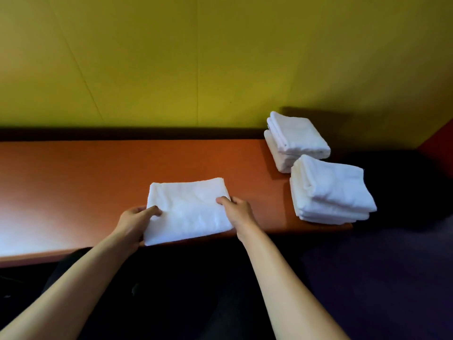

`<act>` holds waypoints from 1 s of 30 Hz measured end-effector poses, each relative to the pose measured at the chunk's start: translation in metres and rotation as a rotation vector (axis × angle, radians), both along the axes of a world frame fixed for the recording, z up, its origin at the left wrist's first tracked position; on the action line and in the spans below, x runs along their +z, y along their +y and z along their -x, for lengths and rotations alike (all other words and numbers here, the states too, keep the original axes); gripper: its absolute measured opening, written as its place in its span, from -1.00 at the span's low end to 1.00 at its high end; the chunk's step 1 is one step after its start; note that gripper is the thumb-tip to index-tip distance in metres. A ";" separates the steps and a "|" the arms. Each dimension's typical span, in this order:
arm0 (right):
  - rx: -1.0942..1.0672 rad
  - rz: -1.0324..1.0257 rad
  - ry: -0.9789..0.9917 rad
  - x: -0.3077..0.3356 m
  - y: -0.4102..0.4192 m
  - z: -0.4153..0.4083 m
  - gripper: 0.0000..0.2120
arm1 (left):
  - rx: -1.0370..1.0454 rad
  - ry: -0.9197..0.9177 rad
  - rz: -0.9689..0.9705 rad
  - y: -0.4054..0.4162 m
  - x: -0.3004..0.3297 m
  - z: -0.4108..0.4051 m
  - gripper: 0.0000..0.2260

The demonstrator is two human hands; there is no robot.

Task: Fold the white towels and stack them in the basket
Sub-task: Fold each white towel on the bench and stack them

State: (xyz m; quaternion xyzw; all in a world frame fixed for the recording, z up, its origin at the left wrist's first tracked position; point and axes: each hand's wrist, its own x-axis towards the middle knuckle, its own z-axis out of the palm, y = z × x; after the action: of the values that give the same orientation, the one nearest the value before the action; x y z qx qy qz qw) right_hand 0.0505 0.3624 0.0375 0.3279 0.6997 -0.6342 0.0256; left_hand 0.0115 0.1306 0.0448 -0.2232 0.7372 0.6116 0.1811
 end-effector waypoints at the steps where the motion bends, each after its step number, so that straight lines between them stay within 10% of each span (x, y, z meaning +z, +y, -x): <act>1: -0.008 -0.003 0.027 0.007 0.005 -0.001 -0.72 | -0.005 0.005 -0.062 0.003 0.007 -0.003 -0.92; 10: 0.065 0.083 0.249 0.078 0.066 -0.005 -0.94 | -0.045 0.074 -0.469 0.043 0.069 0.012 -0.65; 19: 0.314 0.186 0.196 0.123 0.177 0.075 -0.54 | -0.500 -0.237 -0.533 0.093 0.084 0.088 -0.14; 22: 0.339 0.186 0.086 0.124 0.206 0.113 -0.78 | -0.591 -0.217 -0.476 0.132 0.081 0.113 -0.35; 25: 0.161 0.342 0.063 0.116 0.224 0.130 -0.60 | -0.518 -0.218 -0.409 0.173 0.084 0.120 -0.77; 30: -0.239 0.760 0.190 0.100 0.238 0.121 -0.57 | -0.431 -0.157 -0.450 0.221 0.092 0.130 -0.45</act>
State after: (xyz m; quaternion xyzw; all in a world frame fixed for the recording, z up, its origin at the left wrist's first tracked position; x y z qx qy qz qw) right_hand -0.0703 0.6009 0.1377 0.3140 0.3718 -0.8736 0.0063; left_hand -0.1182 0.3512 0.1366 -0.0628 0.5974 0.6879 0.4074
